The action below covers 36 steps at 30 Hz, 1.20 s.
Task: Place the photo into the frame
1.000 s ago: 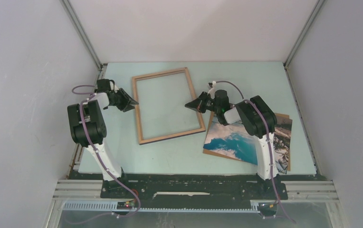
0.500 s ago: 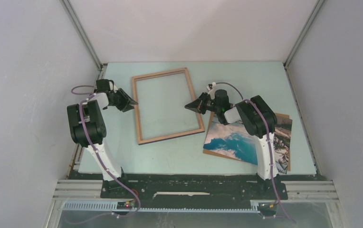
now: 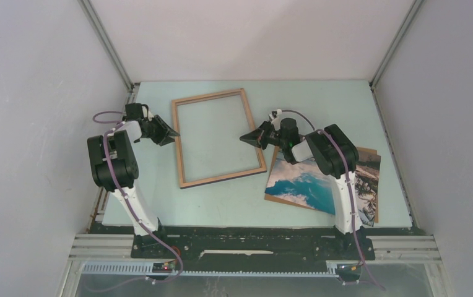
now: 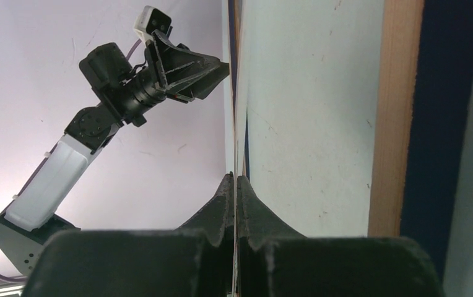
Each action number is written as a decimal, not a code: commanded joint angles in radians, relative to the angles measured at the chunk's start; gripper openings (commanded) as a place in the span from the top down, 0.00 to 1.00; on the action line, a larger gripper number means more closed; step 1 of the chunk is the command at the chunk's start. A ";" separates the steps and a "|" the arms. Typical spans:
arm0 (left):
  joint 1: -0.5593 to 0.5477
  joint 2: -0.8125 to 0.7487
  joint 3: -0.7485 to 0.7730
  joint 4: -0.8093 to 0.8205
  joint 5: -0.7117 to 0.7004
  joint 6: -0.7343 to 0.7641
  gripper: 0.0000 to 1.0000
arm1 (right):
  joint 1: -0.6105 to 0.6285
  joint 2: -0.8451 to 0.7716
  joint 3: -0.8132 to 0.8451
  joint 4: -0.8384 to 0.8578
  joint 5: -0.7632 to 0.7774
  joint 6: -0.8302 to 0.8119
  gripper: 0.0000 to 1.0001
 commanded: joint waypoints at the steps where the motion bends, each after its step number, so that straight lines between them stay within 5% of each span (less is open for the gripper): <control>1: 0.002 -0.007 -0.011 0.016 0.031 -0.001 0.61 | 0.004 0.015 0.025 0.060 -0.016 0.025 1.00; 10: 0.002 -0.008 -0.010 0.016 0.033 -0.004 0.61 | 0.021 -0.004 0.026 -0.032 0.008 -0.080 0.99; 16: 0.003 -0.009 -0.011 0.018 0.035 -0.005 0.61 | 0.025 -0.082 0.059 -0.279 0.060 -0.257 0.81; 21: 0.001 -0.012 -0.014 0.021 0.038 -0.007 0.60 | 0.033 -0.078 0.079 -0.305 0.048 -0.270 0.77; 27: -0.002 -0.013 -0.014 0.023 0.041 -0.009 0.60 | 0.026 -0.065 0.129 -0.344 -0.042 -0.281 1.00; 36: 0.000 -0.011 -0.014 0.025 0.045 -0.009 0.60 | 0.009 -0.034 0.187 -0.378 -0.183 -0.237 1.00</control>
